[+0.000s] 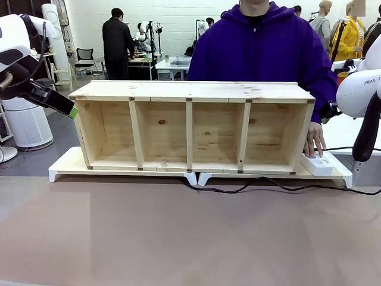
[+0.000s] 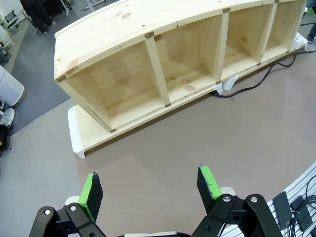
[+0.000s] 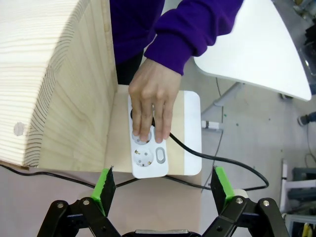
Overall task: Perform cable management.
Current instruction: Release the Power Cable when the human grasps it.
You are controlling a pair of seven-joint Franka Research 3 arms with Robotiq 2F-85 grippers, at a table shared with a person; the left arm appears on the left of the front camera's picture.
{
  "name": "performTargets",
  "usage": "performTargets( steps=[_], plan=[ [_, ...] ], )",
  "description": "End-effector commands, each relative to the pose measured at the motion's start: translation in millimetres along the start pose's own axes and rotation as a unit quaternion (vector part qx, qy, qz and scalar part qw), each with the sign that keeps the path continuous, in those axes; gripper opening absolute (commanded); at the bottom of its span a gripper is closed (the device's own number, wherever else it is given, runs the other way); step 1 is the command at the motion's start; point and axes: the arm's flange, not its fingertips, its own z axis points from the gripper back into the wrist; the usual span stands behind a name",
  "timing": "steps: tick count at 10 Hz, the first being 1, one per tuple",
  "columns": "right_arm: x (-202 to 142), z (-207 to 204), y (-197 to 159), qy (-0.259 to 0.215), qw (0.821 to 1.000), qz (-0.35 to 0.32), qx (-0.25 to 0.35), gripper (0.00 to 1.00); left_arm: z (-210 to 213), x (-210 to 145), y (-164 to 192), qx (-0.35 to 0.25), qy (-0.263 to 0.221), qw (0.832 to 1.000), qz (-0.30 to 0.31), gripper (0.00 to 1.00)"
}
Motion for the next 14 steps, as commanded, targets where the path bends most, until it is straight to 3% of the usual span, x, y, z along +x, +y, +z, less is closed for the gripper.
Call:
performTargets(
  steps=[1, 14],
  plan=[
    [-0.2, -0.1, 0.7, 0.001, 1.000, -0.002, 0.000, 1.00, 1.7, -1.3, -1.6, 0.004, 0.005, 1.000, 0.000, 1.00],
    [-0.2, -0.1, 0.7, 0.001, 1.000, -0.002, 0.000, 1.00, 1.7, -1.3, -1.6, 0.004, 0.005, 1.000, 0.000, 1.00]
  ],
)
